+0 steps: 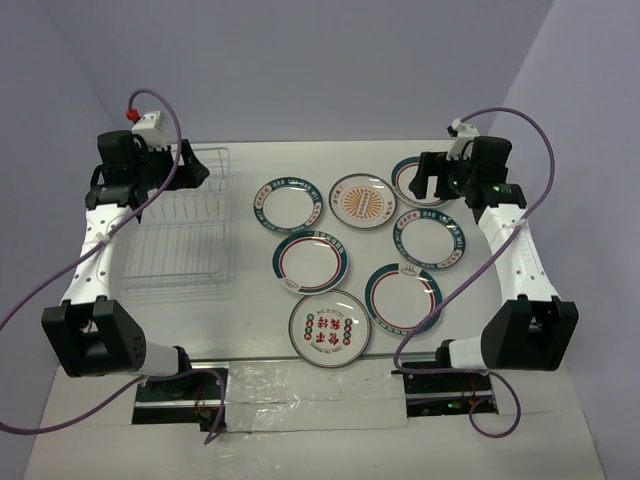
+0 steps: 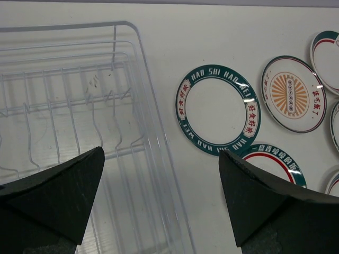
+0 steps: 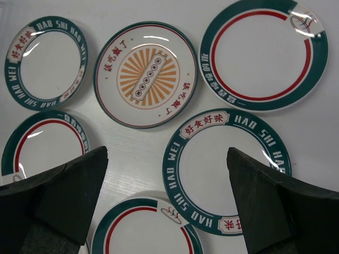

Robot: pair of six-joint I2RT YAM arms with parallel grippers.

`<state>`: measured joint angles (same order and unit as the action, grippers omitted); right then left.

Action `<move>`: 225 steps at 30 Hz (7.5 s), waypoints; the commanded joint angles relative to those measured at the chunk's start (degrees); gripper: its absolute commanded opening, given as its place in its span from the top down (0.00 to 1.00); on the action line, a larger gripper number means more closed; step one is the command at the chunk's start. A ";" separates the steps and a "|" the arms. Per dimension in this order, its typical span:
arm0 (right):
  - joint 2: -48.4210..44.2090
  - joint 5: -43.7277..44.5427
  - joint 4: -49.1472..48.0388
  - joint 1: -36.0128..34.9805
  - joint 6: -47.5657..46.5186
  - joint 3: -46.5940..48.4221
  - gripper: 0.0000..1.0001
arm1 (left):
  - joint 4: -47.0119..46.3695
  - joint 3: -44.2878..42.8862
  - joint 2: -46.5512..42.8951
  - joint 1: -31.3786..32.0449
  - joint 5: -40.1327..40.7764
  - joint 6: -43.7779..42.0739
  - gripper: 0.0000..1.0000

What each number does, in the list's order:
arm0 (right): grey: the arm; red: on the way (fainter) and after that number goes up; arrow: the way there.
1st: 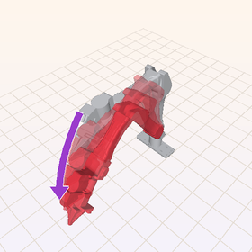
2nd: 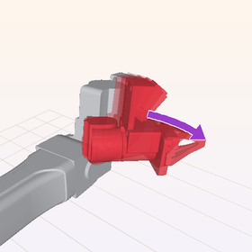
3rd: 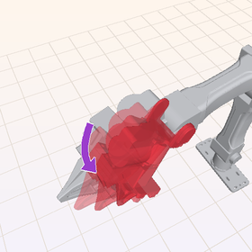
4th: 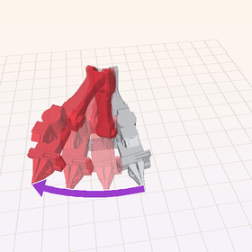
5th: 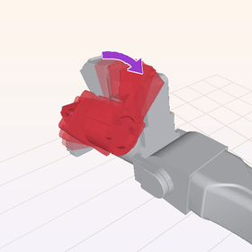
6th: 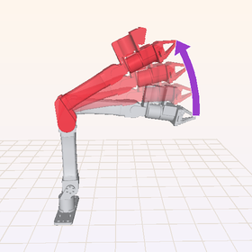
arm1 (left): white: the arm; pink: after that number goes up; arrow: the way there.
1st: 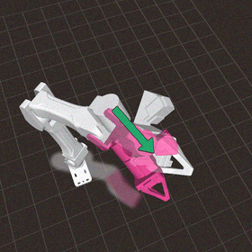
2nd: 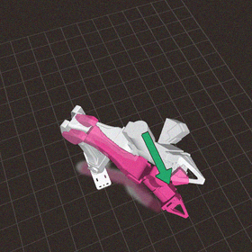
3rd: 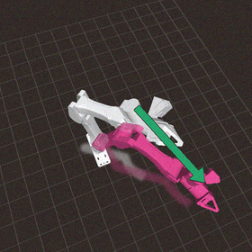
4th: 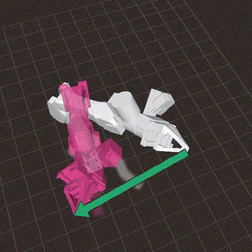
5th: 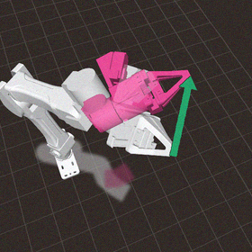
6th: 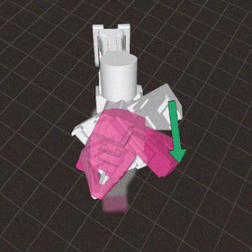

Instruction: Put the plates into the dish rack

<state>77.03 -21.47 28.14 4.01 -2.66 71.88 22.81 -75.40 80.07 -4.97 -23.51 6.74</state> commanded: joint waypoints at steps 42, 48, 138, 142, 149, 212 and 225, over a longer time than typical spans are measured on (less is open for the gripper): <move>54.18 3.55 1.65 16.82 32.01 33.85 0.31 | -1.54 -4.50 1.40 0.58 -4.53 -0.24 0.01; 57.26 0.91 1.57 16.82 32.89 35.17 0.43 | -2.24 -4.32 2.01 0.49 -4.70 0.02 0.01; 7.96 -17.03 -13.64 -11.75 26.30 10.74 0.00 | 10.68 -29.00 3.85 20.00 54.89 4.87 1.00; 8.39 -16.15 -12.76 -10.69 26.03 10.83 0.00 | 6.91 -27.97 5.53 22.46 70.39 -1.72 1.00; 9.71 -14.74 -11.36 -10.51 25.16 11.36 0.00 | -2.07 -19.62 8.43 28.26 82.47 -13.85 1.00; 23.85 -8.51 1.20 -9.72 16.29 24.07 0.00 | 14.29 -27.17 14.59 32.40 46.64 -2.53 0.12; 48.54 -4.89 19.40 -5.86 0.02 49.48 0.04 | -3.54 -9.27 1.41 22.82 15.25 1.43 0.01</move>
<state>122.54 -26.61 42.06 -4.54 1.89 114.87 27.94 -89.93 84.71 18.57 1.39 7.44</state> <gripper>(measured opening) 0.965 0.993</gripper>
